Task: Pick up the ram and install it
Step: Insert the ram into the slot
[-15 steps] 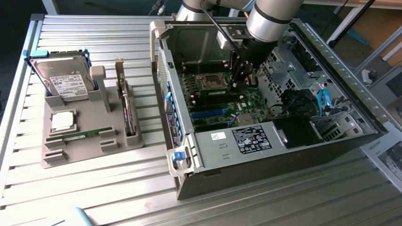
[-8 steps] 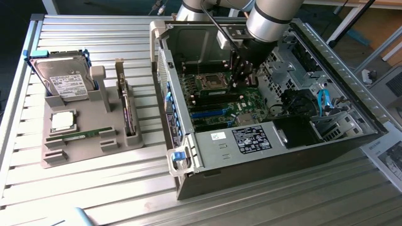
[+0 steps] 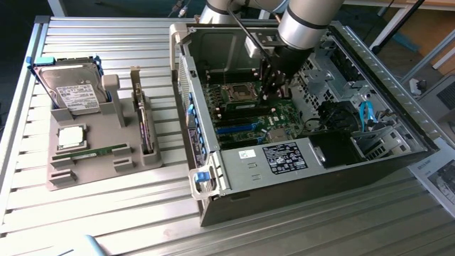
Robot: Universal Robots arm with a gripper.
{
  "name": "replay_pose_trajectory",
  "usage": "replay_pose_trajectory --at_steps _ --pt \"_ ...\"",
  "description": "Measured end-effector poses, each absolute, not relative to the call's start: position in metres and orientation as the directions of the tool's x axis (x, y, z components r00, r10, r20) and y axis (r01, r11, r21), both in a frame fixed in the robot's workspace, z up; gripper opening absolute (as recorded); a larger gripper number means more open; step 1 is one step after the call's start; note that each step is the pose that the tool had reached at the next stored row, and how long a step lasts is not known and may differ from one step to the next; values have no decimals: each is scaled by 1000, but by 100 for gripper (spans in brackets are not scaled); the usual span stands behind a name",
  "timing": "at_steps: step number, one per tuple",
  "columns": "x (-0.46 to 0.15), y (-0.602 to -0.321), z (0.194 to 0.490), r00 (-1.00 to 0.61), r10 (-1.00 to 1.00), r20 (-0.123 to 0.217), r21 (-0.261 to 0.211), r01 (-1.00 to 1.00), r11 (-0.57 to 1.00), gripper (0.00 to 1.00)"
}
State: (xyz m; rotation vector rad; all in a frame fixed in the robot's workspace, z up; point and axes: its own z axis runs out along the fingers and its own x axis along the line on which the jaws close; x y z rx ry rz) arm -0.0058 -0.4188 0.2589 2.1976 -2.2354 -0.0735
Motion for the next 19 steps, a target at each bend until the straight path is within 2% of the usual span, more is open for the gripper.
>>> replay_pose_trajectory --at_steps 19 --pt "-6 -415 251 -18 -999 -29 38 -999 17 12"
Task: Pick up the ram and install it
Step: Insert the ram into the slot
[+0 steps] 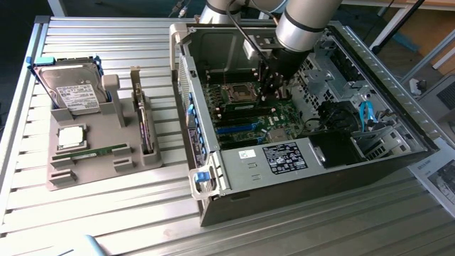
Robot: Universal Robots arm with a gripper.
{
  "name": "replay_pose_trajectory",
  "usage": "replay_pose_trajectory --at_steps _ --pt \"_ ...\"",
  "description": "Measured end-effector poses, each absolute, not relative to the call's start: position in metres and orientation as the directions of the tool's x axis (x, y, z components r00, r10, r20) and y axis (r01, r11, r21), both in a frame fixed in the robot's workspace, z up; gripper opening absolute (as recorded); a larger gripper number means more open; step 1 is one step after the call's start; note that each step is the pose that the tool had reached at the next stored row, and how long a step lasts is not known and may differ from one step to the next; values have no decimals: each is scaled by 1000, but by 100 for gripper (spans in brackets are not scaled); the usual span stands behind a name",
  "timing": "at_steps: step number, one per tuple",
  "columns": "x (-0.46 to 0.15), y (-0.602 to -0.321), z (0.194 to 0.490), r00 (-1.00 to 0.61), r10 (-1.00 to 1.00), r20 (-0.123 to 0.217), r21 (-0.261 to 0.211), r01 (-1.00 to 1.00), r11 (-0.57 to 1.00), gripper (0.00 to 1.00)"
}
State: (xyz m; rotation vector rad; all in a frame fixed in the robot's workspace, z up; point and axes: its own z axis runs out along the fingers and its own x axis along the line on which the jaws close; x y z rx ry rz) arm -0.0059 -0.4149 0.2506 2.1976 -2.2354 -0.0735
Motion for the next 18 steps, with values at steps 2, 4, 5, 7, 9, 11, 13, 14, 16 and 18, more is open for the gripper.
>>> replay_pose_trajectory --at_steps 2,4,5,7,9,11,13,14,16,18 --pt "-6 -415 249 -18 -999 -29 38 -999 16 12" --pt "-6 -415 247 -18 -999 -29 38 -999 16 12" --pt "-6 -415 246 -18 -999 -29 38 -999 17 12" --pt "-6 -415 245 -18 -999 -28 38 -999 16 12" --pt "-6 -415 244 -18 -999 -29 38 -999 17 12" --pt "-6 -415 244 -18 -999 -28 38 -999 17 12" --pt "-6 -415 244 -18 -999 -28 38 -999 17 12" --pt "-6 -415 244 -18 -999 -29 38 -999 17 12" --pt "-6 -416 244 -18 -999 -29 38 -999 17 12" --pt "-6 -416 244 -18 -999 -29 38 -999 17 12"
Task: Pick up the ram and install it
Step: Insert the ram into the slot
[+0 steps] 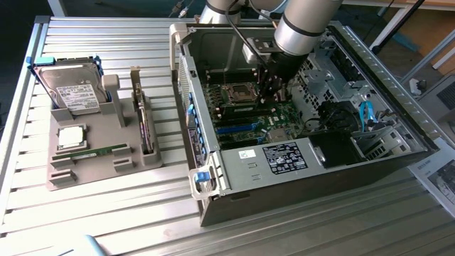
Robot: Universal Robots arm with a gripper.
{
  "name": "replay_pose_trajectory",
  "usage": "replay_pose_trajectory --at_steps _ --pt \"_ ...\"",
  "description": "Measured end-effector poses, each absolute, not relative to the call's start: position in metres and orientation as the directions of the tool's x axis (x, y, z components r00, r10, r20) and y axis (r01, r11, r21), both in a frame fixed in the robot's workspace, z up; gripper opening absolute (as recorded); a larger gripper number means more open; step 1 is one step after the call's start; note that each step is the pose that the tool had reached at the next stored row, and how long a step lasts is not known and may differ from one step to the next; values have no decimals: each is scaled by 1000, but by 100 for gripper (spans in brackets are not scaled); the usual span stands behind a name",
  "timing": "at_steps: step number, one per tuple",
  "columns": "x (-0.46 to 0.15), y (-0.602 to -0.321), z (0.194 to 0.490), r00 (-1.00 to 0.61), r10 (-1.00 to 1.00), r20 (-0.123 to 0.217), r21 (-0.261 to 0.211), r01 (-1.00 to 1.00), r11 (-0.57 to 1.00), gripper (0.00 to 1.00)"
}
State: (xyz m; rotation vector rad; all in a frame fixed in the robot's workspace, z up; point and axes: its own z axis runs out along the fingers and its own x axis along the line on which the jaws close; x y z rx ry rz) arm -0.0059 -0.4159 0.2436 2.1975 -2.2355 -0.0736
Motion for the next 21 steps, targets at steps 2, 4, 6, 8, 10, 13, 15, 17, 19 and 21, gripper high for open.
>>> replay_pose_trajectory --at_steps 2,4,6,8,10,13,15,17,19,21 --pt "-6 -416 244 -18 -999 -29 38 -999 17 12" --pt "-6 -416 243 -18 -999 -28 38 -999 16 12" --pt "-7 -416 243 -18 -999 -28 38 -999 16 12" --pt "-7 -416 243 -17 -999 -28 38 -999 16 12" --pt "-7 -416 243 -18 -999 -29 38 -999 16 12" --pt "-7 -416 241 -18 -999 -29 38 -999 17 12" --pt "-7 -416 240 -18 -999 -29 38 -999 17 12" --pt "-7 -416 239 -18 -999 -28 38 -999 17 12" --pt "-7 -416 239 -18 -999 -29 38 -999 17 12" --pt "-7 -416 239 -18 -999 -29 38 -999 17 12"
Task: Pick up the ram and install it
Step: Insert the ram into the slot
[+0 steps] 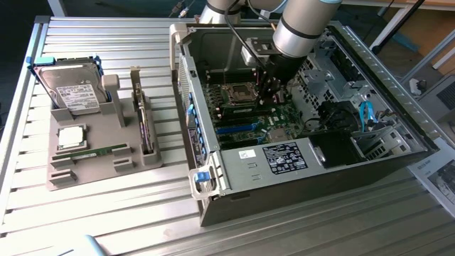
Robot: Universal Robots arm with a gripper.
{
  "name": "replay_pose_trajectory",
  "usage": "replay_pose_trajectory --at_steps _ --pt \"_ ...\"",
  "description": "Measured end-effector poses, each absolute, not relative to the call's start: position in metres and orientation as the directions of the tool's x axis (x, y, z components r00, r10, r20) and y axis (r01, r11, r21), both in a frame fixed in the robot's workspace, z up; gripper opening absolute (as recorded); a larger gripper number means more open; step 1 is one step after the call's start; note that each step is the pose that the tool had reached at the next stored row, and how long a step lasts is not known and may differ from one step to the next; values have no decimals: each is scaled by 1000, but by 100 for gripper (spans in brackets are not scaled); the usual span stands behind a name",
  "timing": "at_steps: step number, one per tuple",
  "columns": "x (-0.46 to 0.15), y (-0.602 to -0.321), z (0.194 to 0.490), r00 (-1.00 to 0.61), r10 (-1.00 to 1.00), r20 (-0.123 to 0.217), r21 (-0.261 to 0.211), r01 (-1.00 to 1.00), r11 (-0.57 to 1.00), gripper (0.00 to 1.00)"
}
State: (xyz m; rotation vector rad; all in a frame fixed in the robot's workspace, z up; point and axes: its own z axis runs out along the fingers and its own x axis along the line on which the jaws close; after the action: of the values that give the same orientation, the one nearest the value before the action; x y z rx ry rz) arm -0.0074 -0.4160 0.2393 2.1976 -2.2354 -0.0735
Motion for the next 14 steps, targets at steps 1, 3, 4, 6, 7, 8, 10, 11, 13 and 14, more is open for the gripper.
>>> replay_pose_trajectory --at_steps 1,3,4,6,7,8,10,11,13,14 --pt "-7 -416 239 -18 -999 -29 38 -999 17 12" --pt "-7 -416 239 -18 -999 -29 38 -999 17 12" --pt "-7 -416 239 -18 -999 -29 38 -999 17 12" --pt "-7 -416 239 -18 -999 -29 38 -999 16 12" --pt "-7 -416 239 -18 -999 -29 38 -999 17 12" --pt "-7 -416 238 -18 -999 -29 38 -999 17 12" --pt "-7 -416 237 -18 -999 -29 38 -999 16 12" --pt "-7 -416 236 -18 -999 -29 38 -999 16 12" --pt "-7 -416 234 -18 -999 -29 38 -999 17 12" --pt "-7 -416 233 -18 -999 -28 38 -999 16 12"
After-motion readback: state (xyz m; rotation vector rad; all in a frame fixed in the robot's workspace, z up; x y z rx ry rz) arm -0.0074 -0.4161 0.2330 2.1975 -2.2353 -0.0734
